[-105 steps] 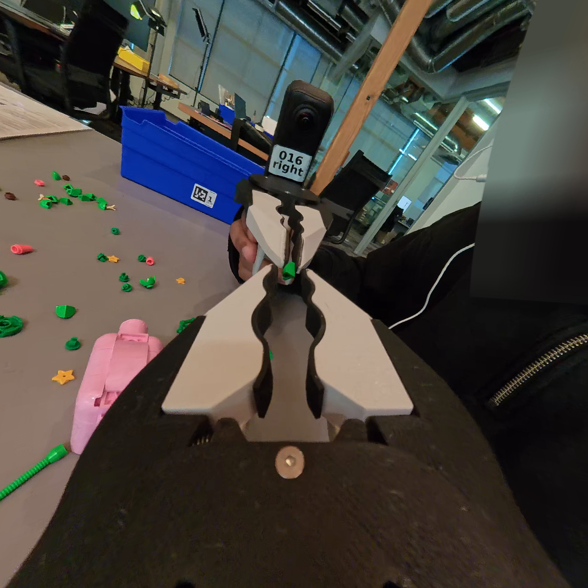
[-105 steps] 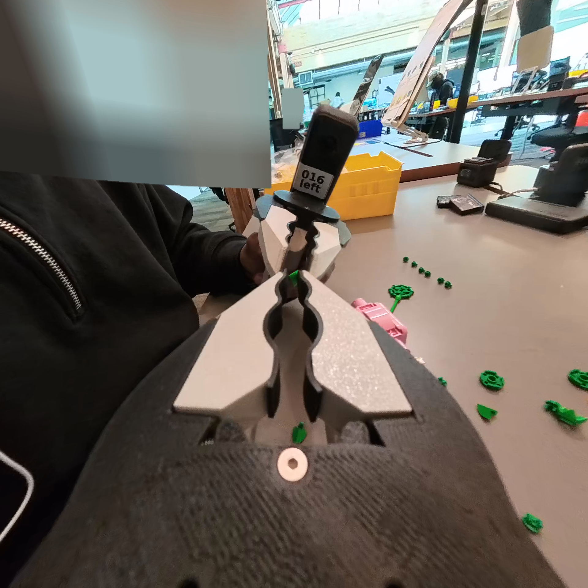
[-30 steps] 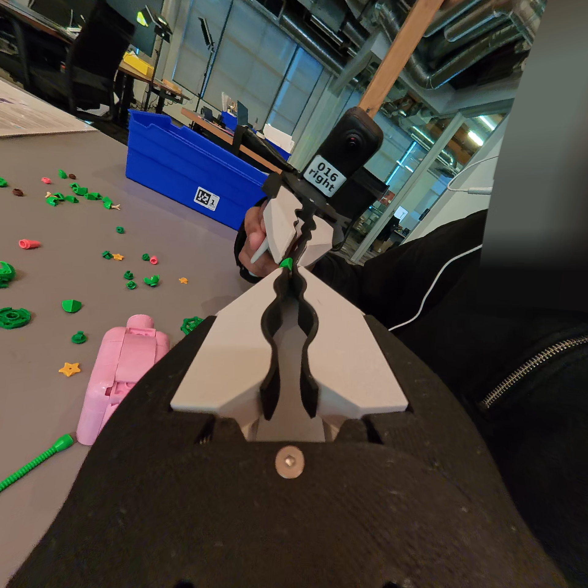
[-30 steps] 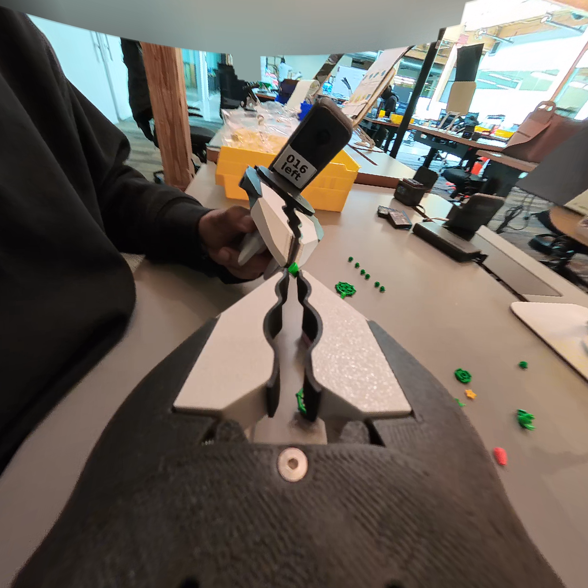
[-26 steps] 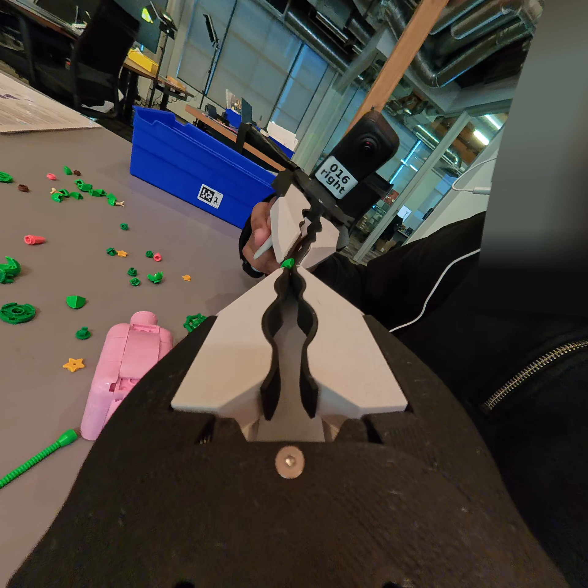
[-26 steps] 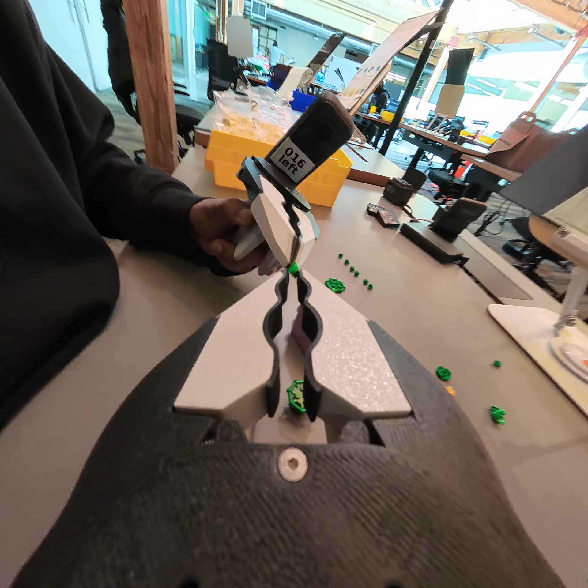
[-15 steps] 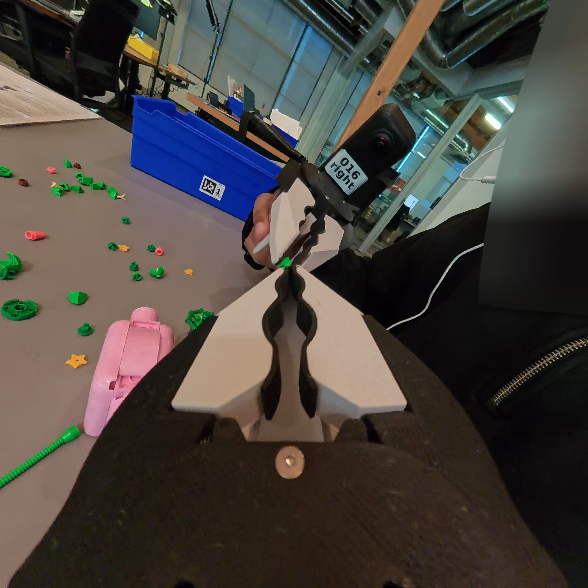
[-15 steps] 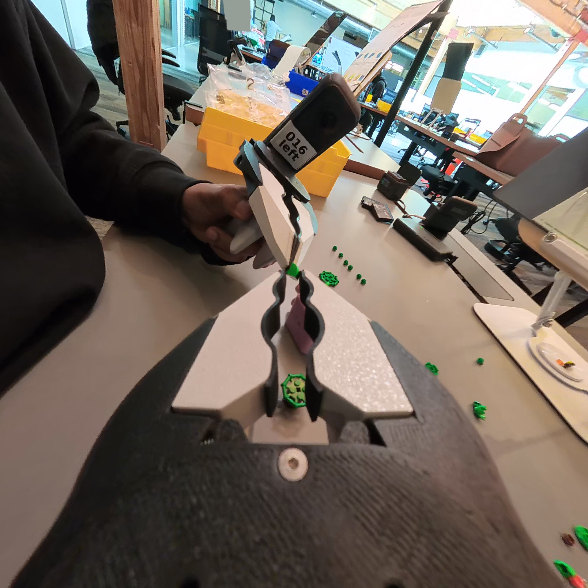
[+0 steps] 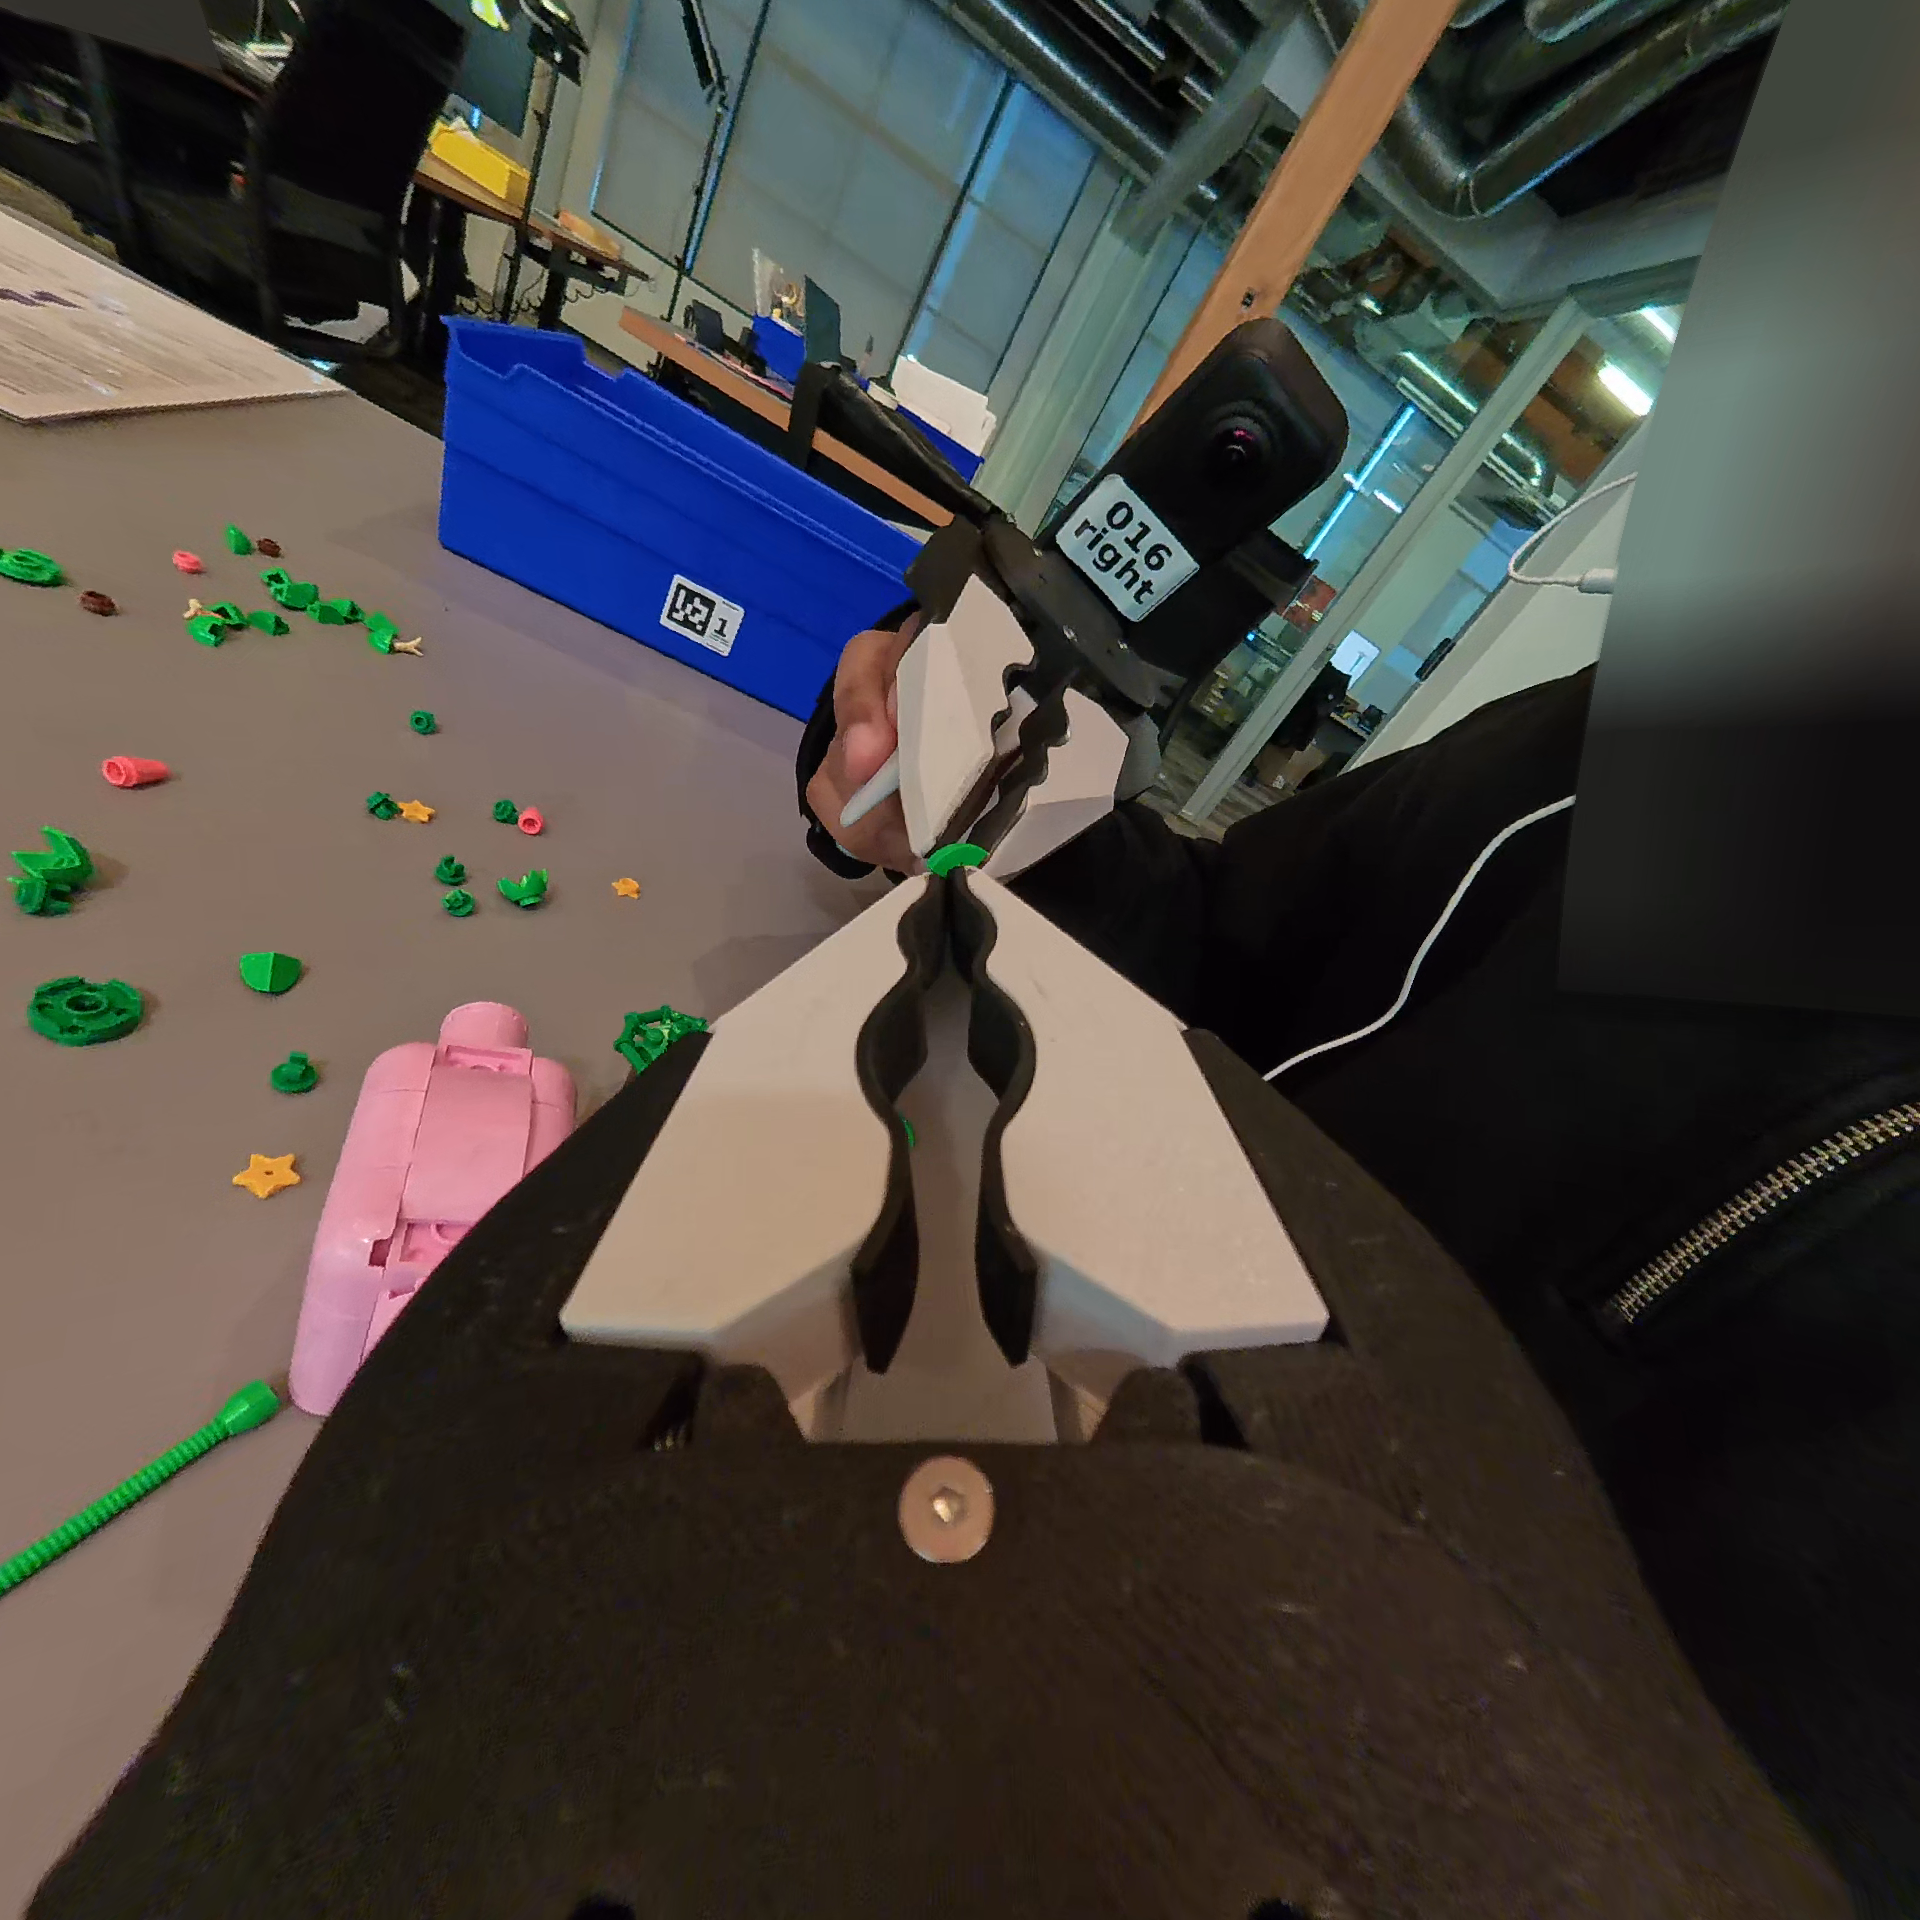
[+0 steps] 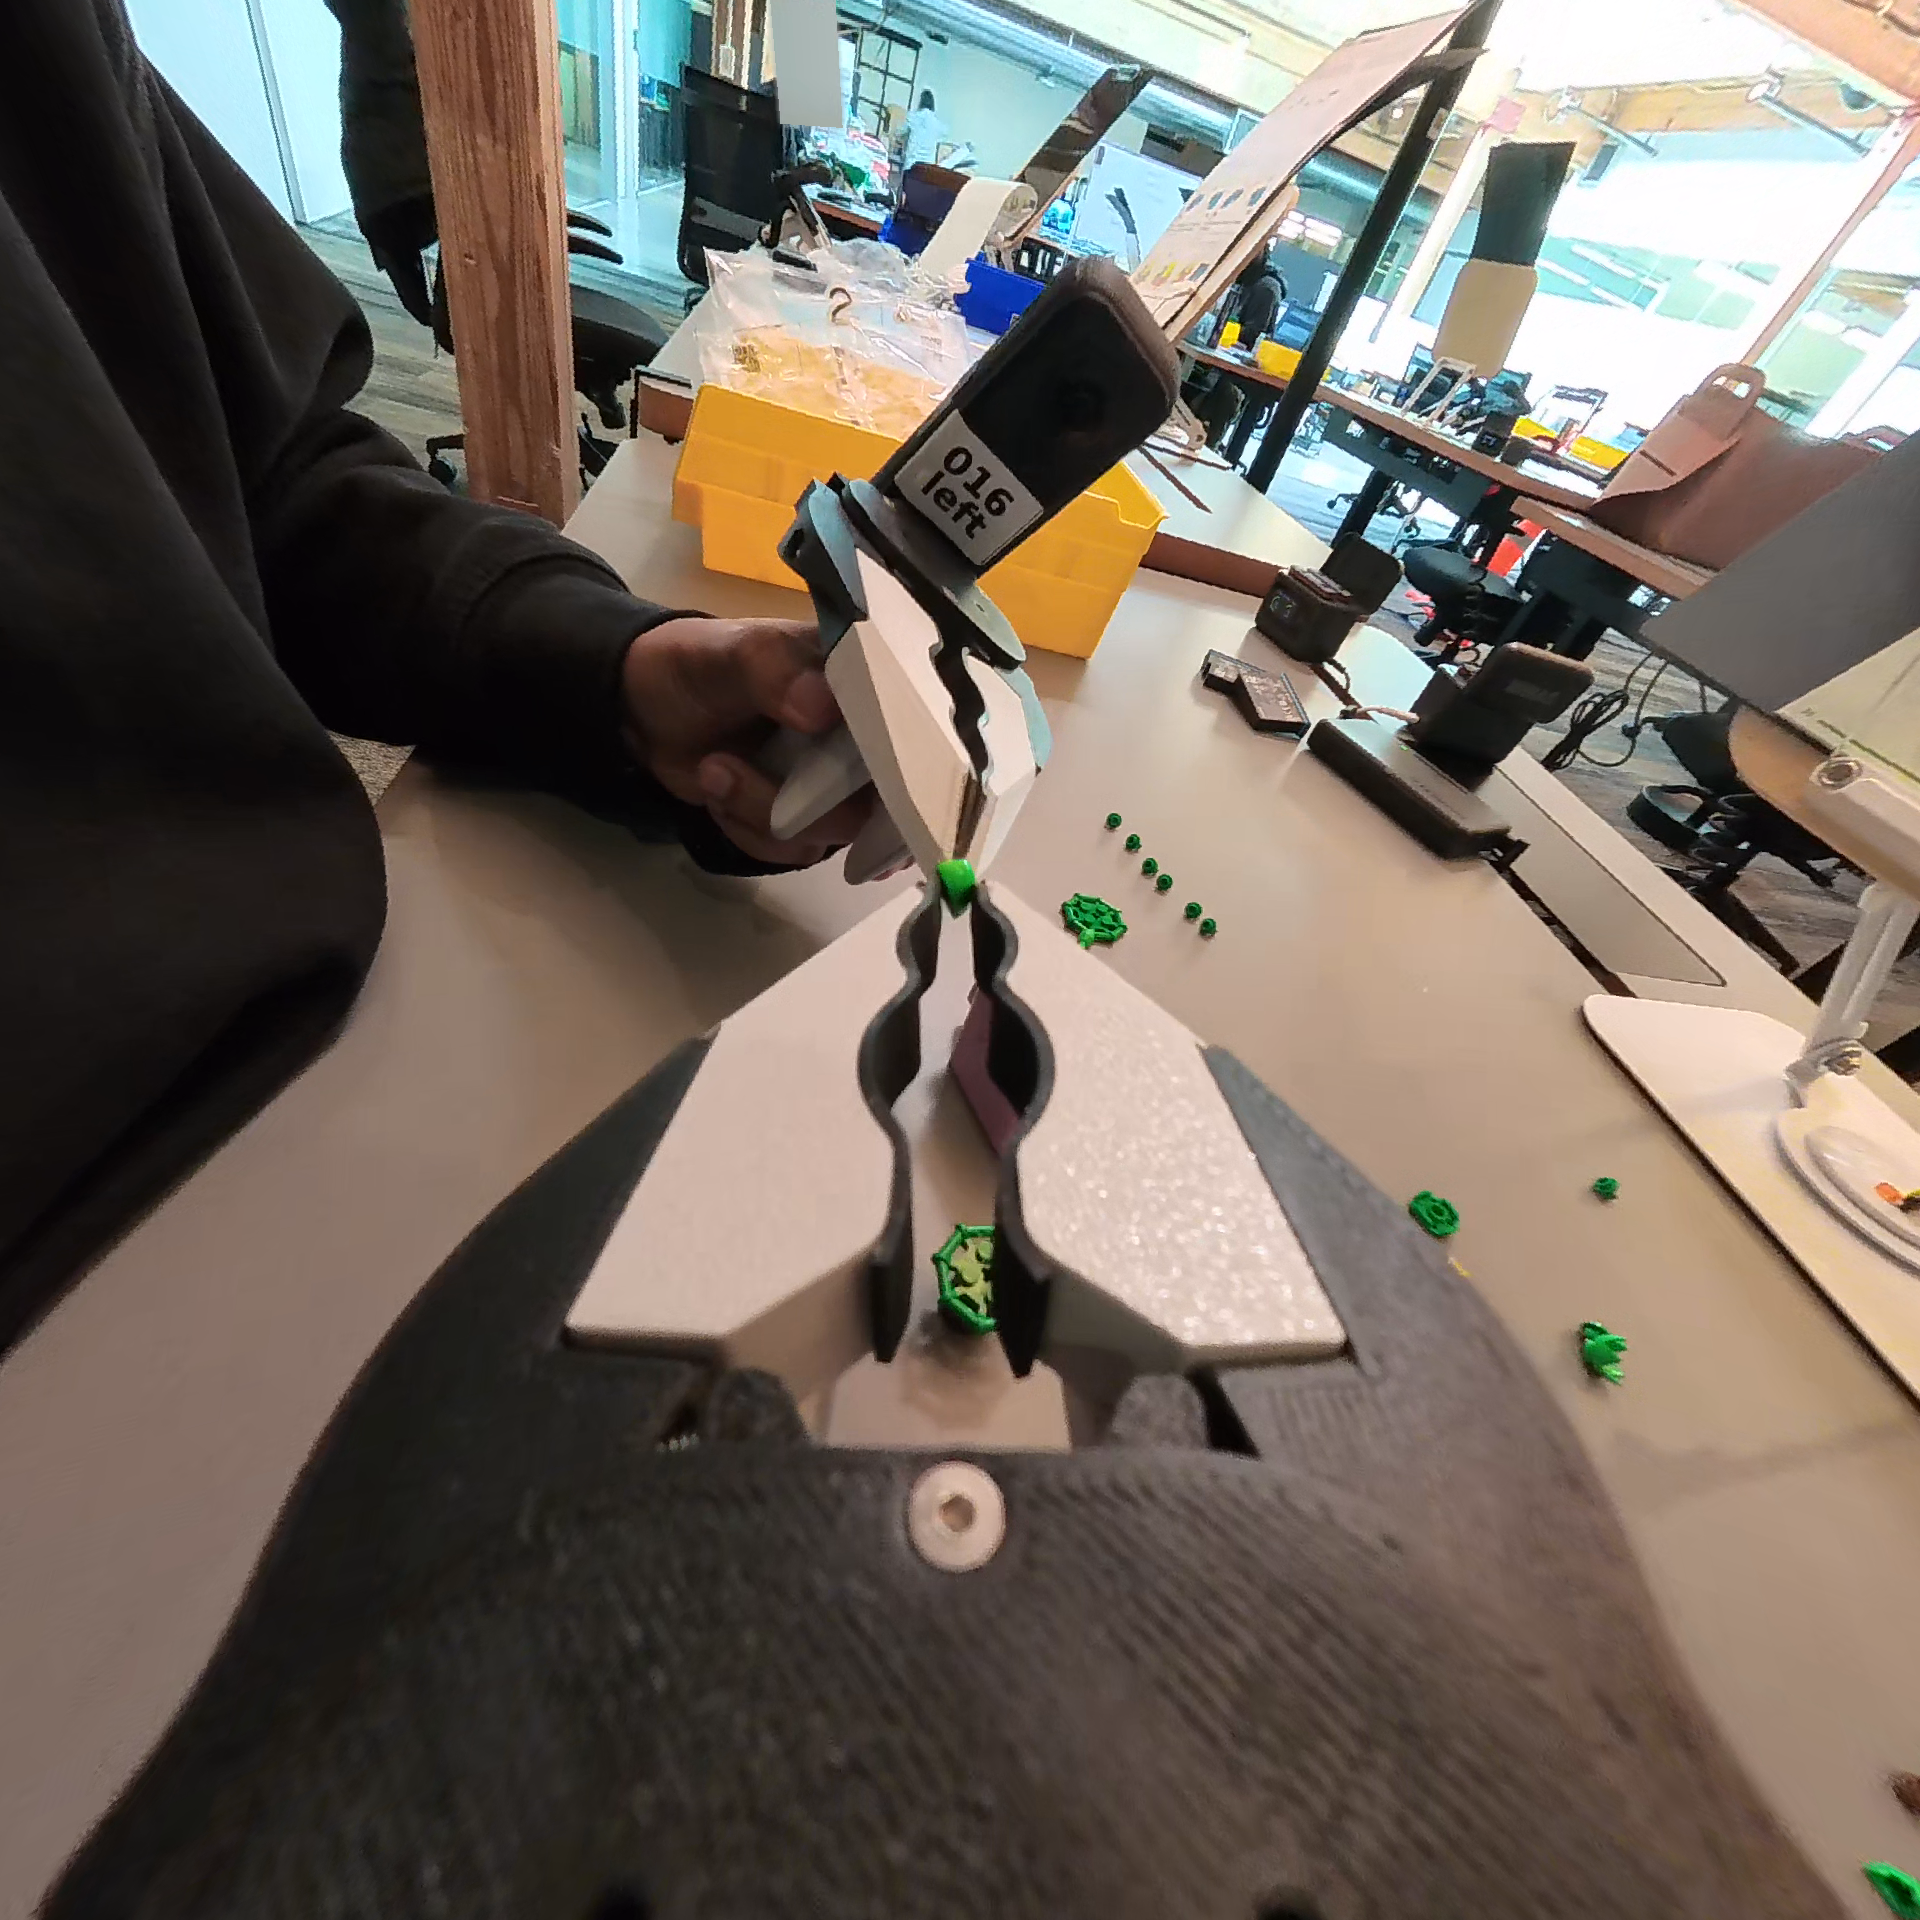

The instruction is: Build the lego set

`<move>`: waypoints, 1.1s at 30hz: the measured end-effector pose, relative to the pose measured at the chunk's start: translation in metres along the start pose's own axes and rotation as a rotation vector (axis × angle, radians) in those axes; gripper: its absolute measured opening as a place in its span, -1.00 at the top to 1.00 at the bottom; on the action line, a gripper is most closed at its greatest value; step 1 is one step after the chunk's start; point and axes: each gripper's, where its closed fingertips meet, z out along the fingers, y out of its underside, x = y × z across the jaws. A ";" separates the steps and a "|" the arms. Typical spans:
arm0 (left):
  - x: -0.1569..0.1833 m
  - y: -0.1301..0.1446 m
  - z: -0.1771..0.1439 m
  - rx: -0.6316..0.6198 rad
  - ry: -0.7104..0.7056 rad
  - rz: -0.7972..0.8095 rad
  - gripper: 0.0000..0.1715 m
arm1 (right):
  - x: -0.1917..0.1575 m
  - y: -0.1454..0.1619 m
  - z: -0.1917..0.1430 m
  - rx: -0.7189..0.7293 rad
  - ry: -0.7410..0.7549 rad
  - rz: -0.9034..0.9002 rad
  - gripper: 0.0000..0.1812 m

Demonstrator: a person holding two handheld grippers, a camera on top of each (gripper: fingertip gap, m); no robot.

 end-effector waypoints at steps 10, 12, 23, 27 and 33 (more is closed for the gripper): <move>0.000 0.001 0.001 -0.005 -0.003 0.005 1.00 | 0.000 0.004 0.002 -0.027 0.011 -0.017 0.95; 0.000 0.001 0.001 -0.002 -0.002 0.002 1.00 | 0.000 0.003 0.002 -0.027 0.016 -0.019 0.95; 0.006 -0.004 0.001 0.073 0.156 -0.206 0.83 | -0.002 -0.006 0.001 0.005 0.061 -0.125 0.95; 0.008 -0.007 -0.002 0.089 0.208 -0.260 0.88 | -0.005 -0.007 0.002 -0.008 0.082 -0.191 0.95; 0.010 -0.004 0.000 0.080 0.243 -0.304 0.93 | -0.006 -0.009 0.003 -0.005 0.115 -0.259 0.95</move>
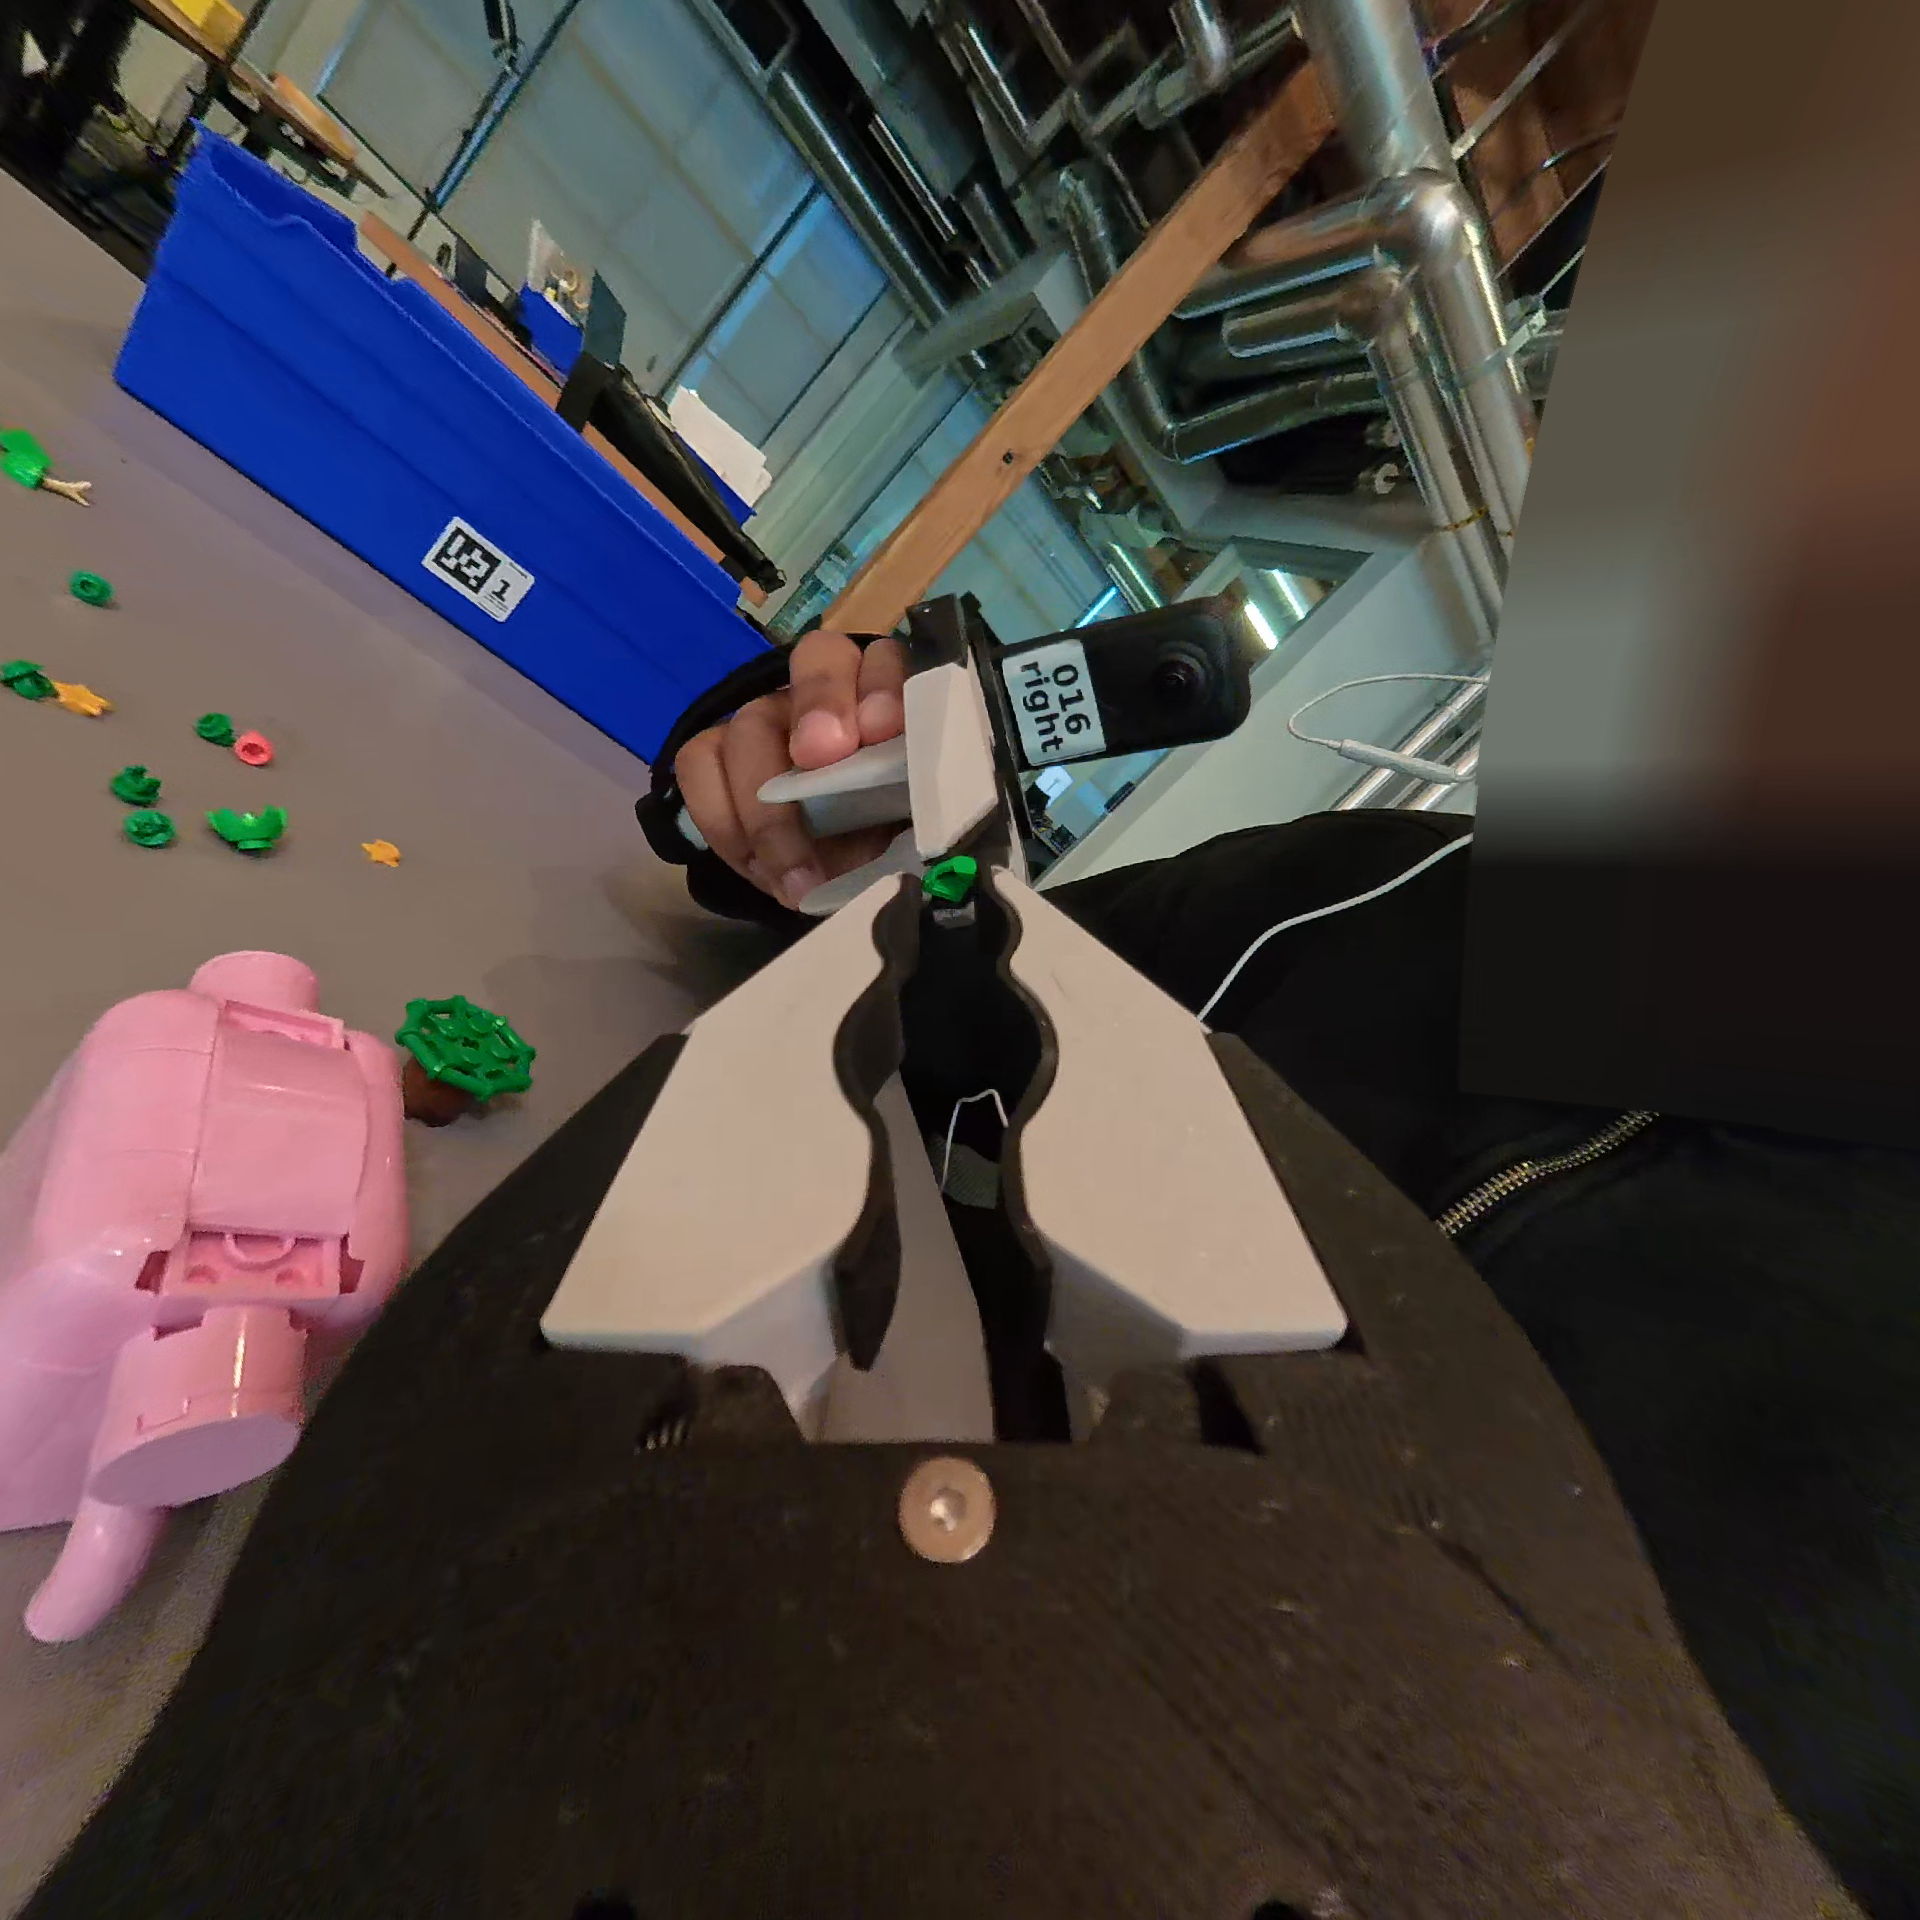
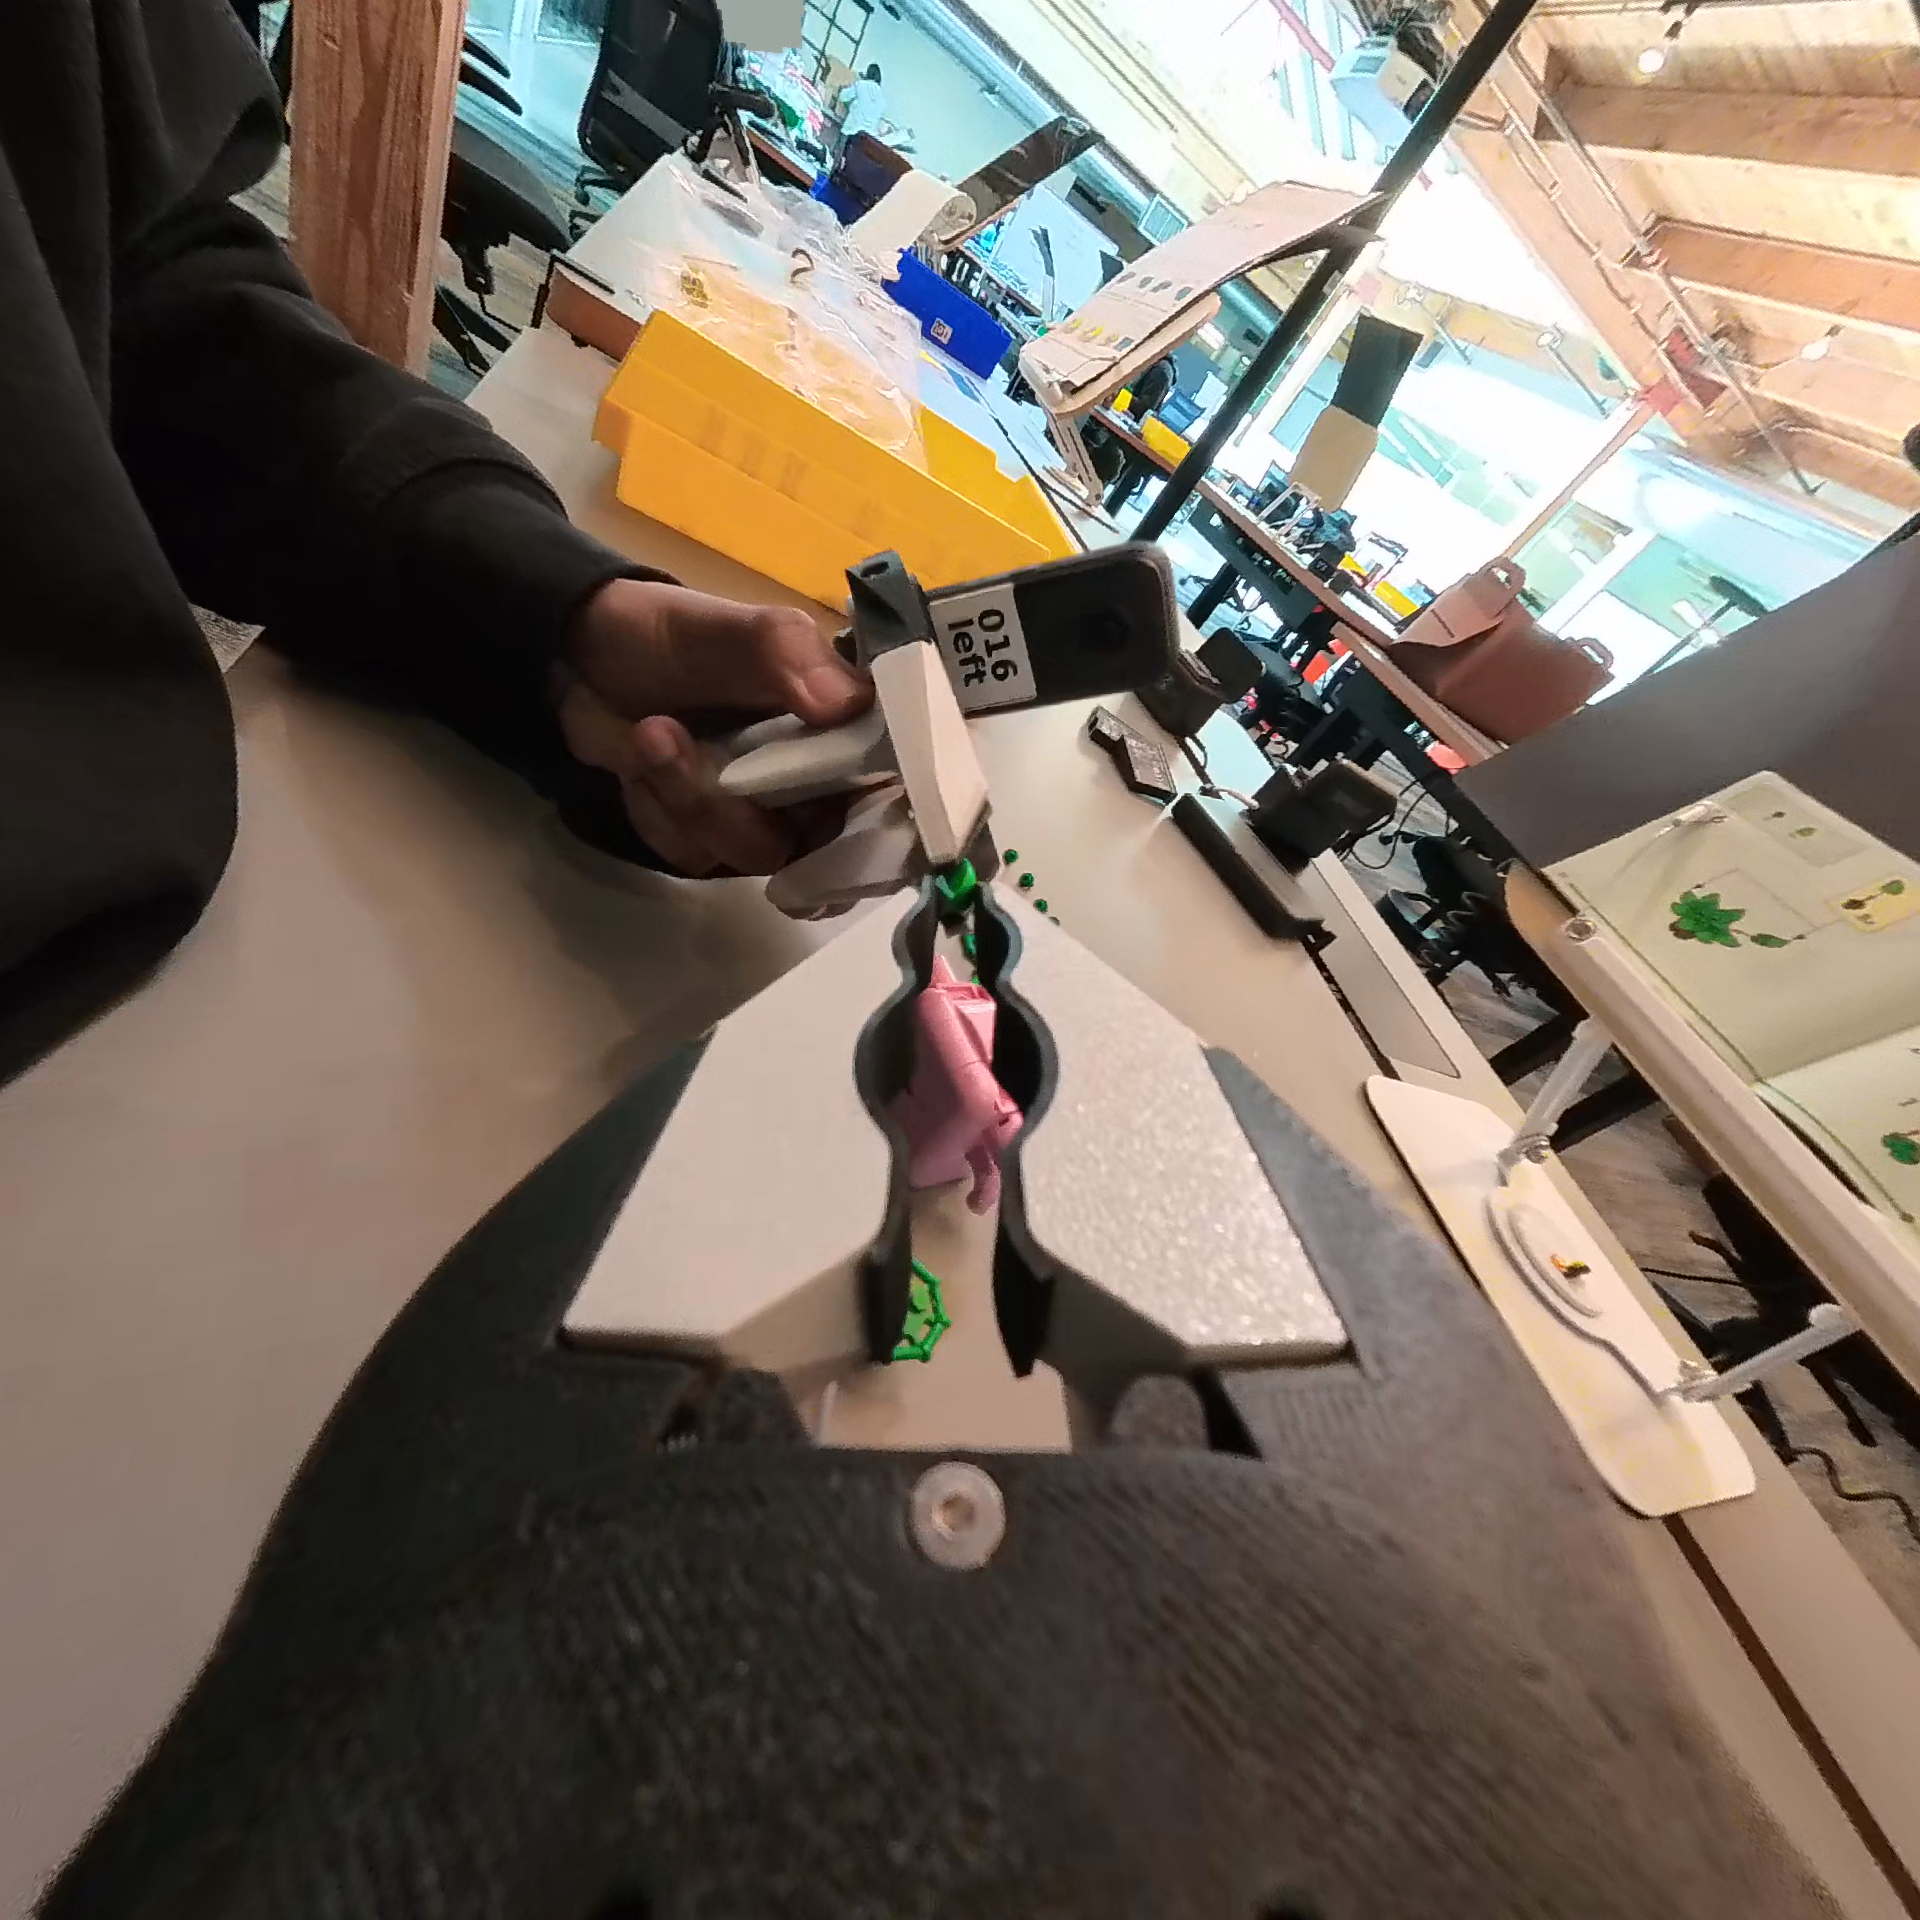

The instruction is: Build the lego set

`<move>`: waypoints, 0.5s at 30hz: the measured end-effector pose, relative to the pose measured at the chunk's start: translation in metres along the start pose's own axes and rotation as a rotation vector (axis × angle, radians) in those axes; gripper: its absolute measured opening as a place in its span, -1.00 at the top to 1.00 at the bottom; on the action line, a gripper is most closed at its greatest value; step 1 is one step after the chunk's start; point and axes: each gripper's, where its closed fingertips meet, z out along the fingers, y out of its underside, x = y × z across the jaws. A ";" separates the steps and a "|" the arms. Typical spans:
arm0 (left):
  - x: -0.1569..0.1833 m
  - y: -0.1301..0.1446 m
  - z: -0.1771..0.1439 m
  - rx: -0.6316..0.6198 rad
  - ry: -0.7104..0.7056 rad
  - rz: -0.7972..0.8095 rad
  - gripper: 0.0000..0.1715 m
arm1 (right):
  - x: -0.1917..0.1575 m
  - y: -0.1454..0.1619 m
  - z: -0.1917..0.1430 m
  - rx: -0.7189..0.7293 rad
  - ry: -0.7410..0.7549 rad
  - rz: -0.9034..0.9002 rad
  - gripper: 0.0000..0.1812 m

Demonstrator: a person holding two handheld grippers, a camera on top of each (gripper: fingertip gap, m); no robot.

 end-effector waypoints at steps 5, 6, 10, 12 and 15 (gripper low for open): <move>0.000 0.000 0.000 0.003 0.014 -0.023 0.93 | 0.000 0.000 0.000 0.000 0.005 -0.014 0.95; 0.001 0.000 0.000 0.004 0.018 -0.028 0.93 | 0.000 -0.001 0.000 0.000 0.007 -0.017 0.95; 0.001 0.000 0.000 0.006 0.025 -0.039 0.93 | -0.001 -0.001 0.000 -0.001 0.011 -0.028 0.95; 0.002 0.000 0.000 0.003 0.024 -0.032 0.95 | -0.001 -0.001 0.000 0.000 0.011 -0.029 0.96; 0.001 0.000 0.000 -0.002 0.020 -0.025 0.96 | -0.001 0.000 0.000 -0.003 0.002 -0.021 0.96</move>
